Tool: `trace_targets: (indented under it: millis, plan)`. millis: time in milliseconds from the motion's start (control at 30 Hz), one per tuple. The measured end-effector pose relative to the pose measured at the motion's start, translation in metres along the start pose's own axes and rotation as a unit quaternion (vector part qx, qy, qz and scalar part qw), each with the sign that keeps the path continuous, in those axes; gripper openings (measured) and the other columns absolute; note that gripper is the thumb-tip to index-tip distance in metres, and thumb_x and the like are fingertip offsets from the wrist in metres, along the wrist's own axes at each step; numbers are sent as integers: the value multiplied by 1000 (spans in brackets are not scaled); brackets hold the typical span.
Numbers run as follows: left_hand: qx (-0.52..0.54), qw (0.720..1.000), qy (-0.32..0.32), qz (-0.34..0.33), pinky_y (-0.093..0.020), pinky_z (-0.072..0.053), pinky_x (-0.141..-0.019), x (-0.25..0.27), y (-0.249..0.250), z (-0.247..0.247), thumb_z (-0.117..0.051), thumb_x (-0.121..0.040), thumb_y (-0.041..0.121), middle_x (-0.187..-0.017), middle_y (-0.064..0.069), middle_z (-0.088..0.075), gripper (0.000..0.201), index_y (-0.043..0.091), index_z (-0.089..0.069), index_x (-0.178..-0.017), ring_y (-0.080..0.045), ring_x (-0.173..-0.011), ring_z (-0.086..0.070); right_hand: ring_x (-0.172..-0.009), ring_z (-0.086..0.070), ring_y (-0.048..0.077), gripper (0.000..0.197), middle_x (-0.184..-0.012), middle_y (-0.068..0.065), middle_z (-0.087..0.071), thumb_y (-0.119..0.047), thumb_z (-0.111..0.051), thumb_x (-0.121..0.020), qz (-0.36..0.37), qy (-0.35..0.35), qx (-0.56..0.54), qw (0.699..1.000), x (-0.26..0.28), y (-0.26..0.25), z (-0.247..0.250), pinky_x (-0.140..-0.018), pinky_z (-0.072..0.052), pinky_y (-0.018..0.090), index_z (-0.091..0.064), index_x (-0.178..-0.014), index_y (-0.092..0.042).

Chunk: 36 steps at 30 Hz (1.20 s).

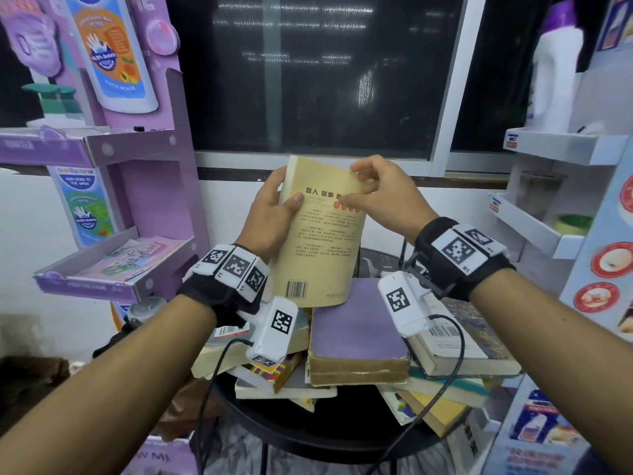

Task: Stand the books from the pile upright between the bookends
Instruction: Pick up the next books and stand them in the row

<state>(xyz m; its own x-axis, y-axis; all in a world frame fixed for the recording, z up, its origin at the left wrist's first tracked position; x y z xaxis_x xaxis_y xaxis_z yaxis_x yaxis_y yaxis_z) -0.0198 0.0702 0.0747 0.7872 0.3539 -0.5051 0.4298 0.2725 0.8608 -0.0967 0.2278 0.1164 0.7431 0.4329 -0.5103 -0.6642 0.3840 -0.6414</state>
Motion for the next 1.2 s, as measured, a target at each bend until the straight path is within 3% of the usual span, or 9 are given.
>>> trace_targets:
  millis: [100,200,400,567,700,867,1033,1200]
  plan:
    - [34,999,5,1,-41,-59,-74,1,-3,1,-45,-99,6,-105,-13,-69,32,15,-48,-129,-25,-88,-70,-116,-50,14,68,-133,-1,-45,-33,-83,-72,-4,14,8,1000,-3,6,4,-89,-44,26,-49,-130,-24]
    - [63,998,6,6,-41,-59,-73,0,-6,1,-45,-99,6,-102,-13,-69,33,13,-47,-131,-25,-85,-70,-116,-48,14,72,-135,-2,-44,-37,-83,-70,-17,20,11,1000,-6,13,7,-88,-42,27,-47,-131,-26]
    - [126,992,-20,16,-36,-58,-66,-2,-7,-7,-42,-100,6,-104,-16,-68,35,12,-45,-134,-26,-83,-70,-106,-59,15,71,-118,-8,-56,-32,-83,-73,-52,-14,-53,997,-2,23,12,-88,-55,37,-45,-132,-26]
    - [111,993,-25,27,-34,-58,-63,-4,-16,-13,-42,-101,7,-101,-12,-69,33,14,-46,-133,-21,-80,-71,-91,-68,15,53,-103,-8,-67,-36,-89,-61,-55,-22,-61,996,4,30,12,-72,-61,45,-58,-104,-31]
    - [73,997,-16,26,-22,-55,-62,-7,-18,-17,-39,-103,11,-101,-2,-67,28,18,-46,-129,-8,-76,-70,-86,-69,14,54,-92,-11,-69,-49,-89,-49,-55,14,-38,998,6,32,17,-74,-59,48,-57,-88,-31]
    - [51,998,-8,37,-26,-54,-72,-12,-24,-14,-51,-98,24,-115,-1,-66,36,17,-41,-132,-12,-93,-69,-91,-63,16,51,-92,-10,-62,-37,-90,-60,-8,12,12,1000,6,11,9,-73,-59,40,-54,-92,-20]
    - [121,991,26,52,-25,-56,-63,-9,-34,-3,-52,-97,12,-106,-7,-67,32,16,-41,-127,-12,-81,-72,-77,-72,12,33,-103,-2,-67,-26,-79,-78,6,-103,26,994,5,-12,-6,-56,-61,35,-60,-106,-23]
    - [165,985,15,53,-30,-56,-62,-16,-30,-6,-53,-95,7,-102,-11,-69,32,12,-46,-126,-22,-80,-72,-78,-72,12,44,-101,-9,-66,-25,-72,-85,-2,-192,38,981,12,-26,-14,-57,-61,38,-54,-124,-32]
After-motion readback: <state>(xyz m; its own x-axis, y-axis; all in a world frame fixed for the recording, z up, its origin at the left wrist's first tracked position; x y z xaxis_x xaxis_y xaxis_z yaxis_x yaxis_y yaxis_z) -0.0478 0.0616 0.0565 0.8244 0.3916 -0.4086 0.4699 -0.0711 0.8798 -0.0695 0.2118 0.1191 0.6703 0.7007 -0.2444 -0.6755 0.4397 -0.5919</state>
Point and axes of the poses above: each hand's wrist, its own x-axis away from the middle knuckle, its own z-axis out of the back of the hand, y = z × x, the point moved 9 cm from there along -x, towards the middle knuckle
